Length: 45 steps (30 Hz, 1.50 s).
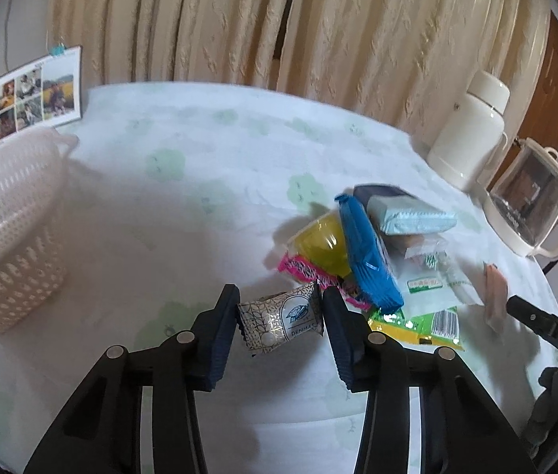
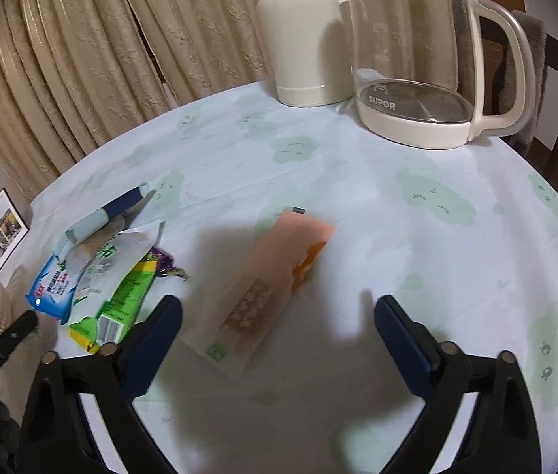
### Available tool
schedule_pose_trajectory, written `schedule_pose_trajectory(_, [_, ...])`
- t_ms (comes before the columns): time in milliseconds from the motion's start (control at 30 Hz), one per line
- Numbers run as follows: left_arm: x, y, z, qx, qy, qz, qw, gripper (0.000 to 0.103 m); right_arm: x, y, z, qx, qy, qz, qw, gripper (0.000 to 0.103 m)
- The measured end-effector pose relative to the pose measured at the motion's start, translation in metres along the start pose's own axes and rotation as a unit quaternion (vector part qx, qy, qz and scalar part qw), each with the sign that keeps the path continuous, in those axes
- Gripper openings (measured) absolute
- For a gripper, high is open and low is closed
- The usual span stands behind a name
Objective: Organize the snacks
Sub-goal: 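Grasp the silver biscuit with the left gripper while the right grasps the pink wafer bar, then carry the biscuit into the basket and open the left gripper while the right carries the wafer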
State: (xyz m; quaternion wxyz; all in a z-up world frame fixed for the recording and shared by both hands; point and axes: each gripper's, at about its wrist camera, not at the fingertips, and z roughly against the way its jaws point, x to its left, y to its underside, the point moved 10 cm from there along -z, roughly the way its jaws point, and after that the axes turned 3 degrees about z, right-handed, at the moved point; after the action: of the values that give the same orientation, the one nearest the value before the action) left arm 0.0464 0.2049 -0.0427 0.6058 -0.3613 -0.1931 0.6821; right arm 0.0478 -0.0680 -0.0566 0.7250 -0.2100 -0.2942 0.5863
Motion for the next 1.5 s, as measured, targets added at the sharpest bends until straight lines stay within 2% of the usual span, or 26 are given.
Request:
schedule_pose_trajectory(100, [0.002, -0.007, 0.008, -0.022, -0.009, -0.003, 0.9997, 0.045, 0.002, -0.002, -0.009, 0.015, 0.005, 0.009, 1.0, 0.075])
schedule_pose_trajectory(300, [0.007, -0.011, 0.016, -0.039, -0.016, -0.004, 0.9991, 0.045, 0.013, -0.011, -0.029, 0.033, 0.055, 0.058, 0.996, 0.071])
schedule_pose_trajectory(367, [0.008, -0.011, 0.017, -0.039, -0.015, -0.001, 0.9991, 0.045, 0.016, -0.014, -0.034, 0.033, 0.075, 0.08, 0.993, 0.066])
schedule_pose_trajectory(400, [0.008, -0.011, 0.016, -0.038, -0.015, 0.0, 0.9992, 0.045, 0.018, -0.015, -0.037, 0.032, 0.083, 0.093, 0.992, 0.06])
schedule_pose_trajectory(533, [0.009, -0.012, 0.019, -0.04, -0.012, 0.004, 0.9991, 0.045, 0.027, -0.015, -0.036, 0.029, 0.072, 0.109, 0.991, 0.04])
schedule_pose_trajectory(633, [0.009, -0.011, 0.018, -0.038, -0.01, 0.007, 0.9992, 0.045, 0.032, -0.014, -0.034, 0.025, 0.067, 0.115, 0.991, 0.035])
schedule_pose_trajectory(867, [0.011, -0.013, 0.021, -0.043, -0.01, 0.011, 0.999, 0.045, 0.03, -0.009, -0.026, 0.018, 0.029, 0.089, 0.995, 0.028])
schedule_pose_trajectory(1500, [0.021, -0.03, 0.044, -0.092, -0.021, 0.024, 0.9953, 0.045, 0.063, -0.016, 0.013, -0.024, -0.015, 0.081, 0.996, 0.028])
